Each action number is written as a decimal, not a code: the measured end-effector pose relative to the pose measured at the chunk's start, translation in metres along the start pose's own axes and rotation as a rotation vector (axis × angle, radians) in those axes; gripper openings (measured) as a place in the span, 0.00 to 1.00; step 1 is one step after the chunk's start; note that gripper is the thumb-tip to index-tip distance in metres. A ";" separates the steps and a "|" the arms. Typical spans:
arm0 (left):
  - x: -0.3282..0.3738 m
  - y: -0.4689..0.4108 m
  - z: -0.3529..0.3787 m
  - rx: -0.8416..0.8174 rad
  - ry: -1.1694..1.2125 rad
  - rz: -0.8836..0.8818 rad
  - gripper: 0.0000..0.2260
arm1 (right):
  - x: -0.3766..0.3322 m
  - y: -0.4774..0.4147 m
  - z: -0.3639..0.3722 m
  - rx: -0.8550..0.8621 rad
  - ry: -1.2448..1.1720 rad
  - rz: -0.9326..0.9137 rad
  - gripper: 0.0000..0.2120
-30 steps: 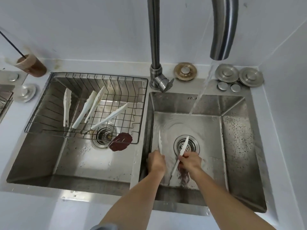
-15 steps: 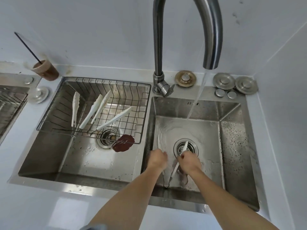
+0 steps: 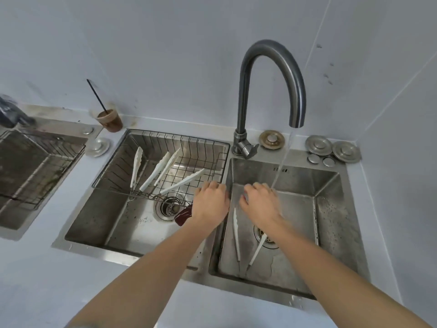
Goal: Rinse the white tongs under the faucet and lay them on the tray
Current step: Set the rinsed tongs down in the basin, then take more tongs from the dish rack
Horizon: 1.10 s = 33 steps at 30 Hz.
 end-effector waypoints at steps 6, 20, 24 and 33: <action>-0.070 -0.003 -0.024 0.059 0.025 -0.026 0.13 | -0.077 -0.021 0.011 0.041 -0.055 -0.144 0.14; -0.206 -0.039 0.032 -0.137 0.054 -0.285 0.12 | -0.153 -0.071 0.112 -0.143 -0.039 -0.044 0.14; -0.217 -0.042 0.053 -0.186 0.021 -0.293 0.12 | -0.151 -0.075 0.141 -0.229 -0.017 0.053 0.15; -0.234 -0.059 0.075 -0.208 0.081 -0.398 0.12 | -0.130 -0.061 0.192 -0.402 -0.282 0.622 0.22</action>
Point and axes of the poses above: each hand's wrist, its own y-axis away from the middle knuckle, its own z-axis out of the palm, x = y × z, the point moved 10 cm from there along -y, towards the middle knuckle, and after that the axes turned 14 degrees about x, right-handed, at the moved point
